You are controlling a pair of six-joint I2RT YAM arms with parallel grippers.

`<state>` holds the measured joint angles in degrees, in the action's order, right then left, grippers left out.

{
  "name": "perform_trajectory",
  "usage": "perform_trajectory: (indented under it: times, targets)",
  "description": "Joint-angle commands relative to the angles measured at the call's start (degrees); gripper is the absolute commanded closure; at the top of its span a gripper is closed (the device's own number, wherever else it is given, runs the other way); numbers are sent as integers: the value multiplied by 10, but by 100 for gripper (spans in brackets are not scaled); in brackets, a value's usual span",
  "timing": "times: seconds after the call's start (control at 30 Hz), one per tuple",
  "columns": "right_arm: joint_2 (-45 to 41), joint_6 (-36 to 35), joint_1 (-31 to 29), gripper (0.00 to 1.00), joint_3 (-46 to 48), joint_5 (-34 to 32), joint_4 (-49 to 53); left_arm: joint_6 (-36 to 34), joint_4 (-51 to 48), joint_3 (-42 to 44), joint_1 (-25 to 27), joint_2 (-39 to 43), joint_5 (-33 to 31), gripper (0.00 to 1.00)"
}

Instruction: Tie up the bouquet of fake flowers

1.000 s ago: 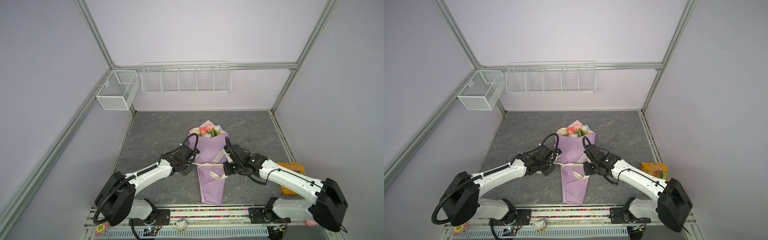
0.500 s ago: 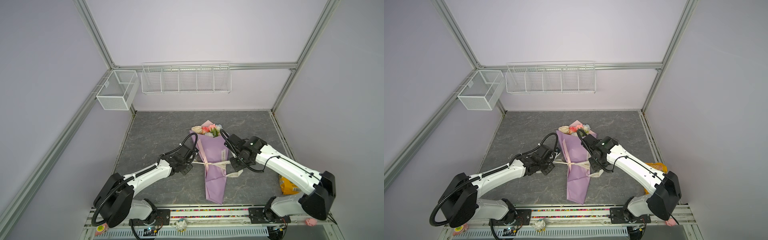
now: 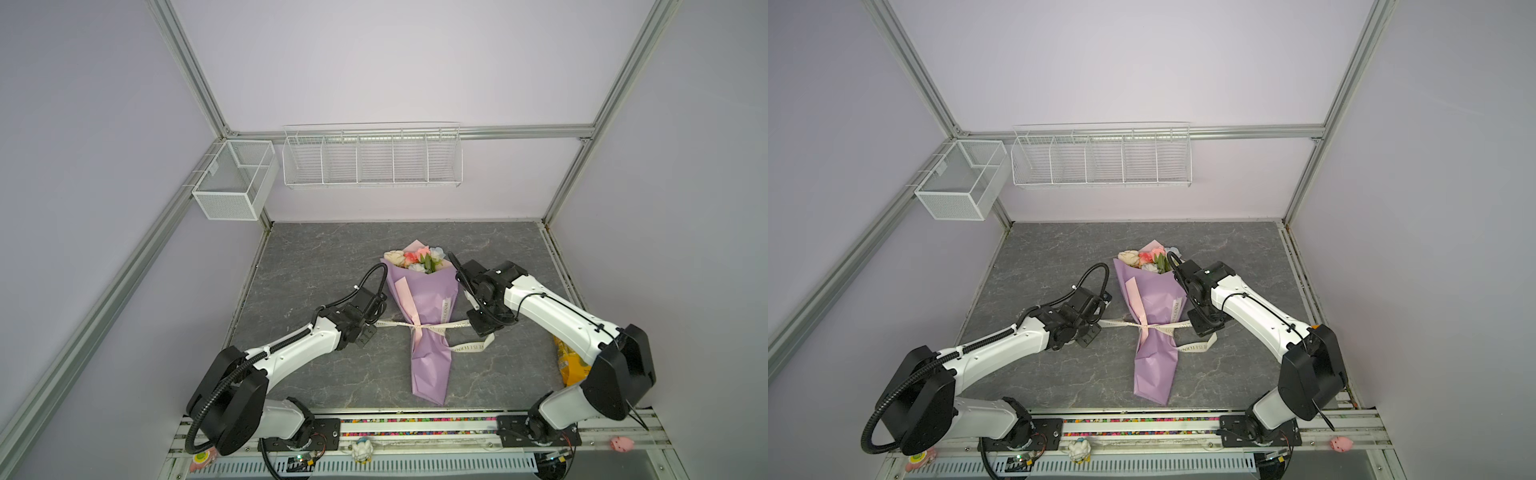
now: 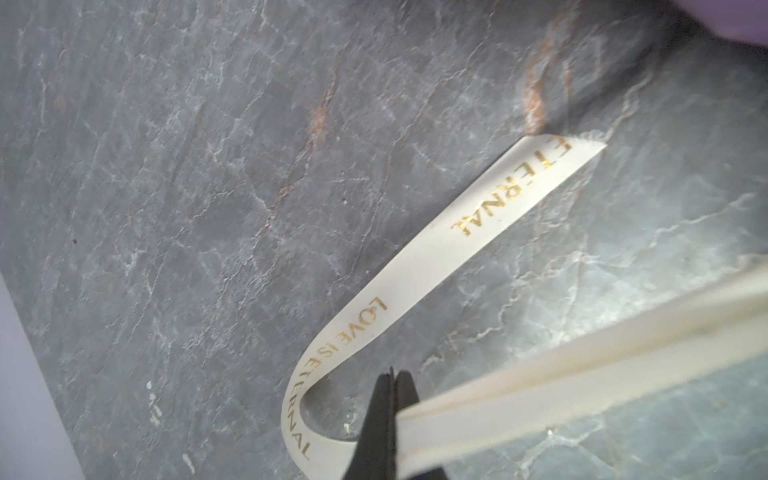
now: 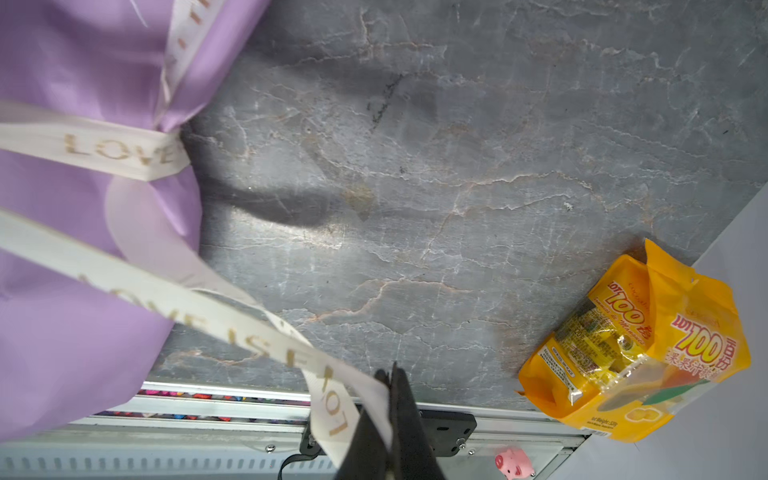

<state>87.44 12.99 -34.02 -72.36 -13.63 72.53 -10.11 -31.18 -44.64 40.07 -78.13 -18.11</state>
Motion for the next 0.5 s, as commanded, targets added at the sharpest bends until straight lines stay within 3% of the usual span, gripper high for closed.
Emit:
perform_trajectory:
  times: [0.0,0.1,0.17,0.27,0.4,0.47]
  targets:
    - [-16,-22,20,93,6,-3,17,16,-24,4,-17,0,-53,100]
    - [-11,-45,27,93,-2,56,20,10,-20,1,-20,-5,-38,100]
    - [-14,-61,27,93,0,136,-2,5,-18,-2,-19,-9,-19,100]
    - [-18,-40,24,92,5,169,-50,-4,-12,-4,-19,-7,13,100]
    - [9,-11,25,88,2,60,-80,-5,1,1,-19,7,34,100]
    - [31,-15,26,85,8,51,-109,-7,7,2,-19,17,57,100]
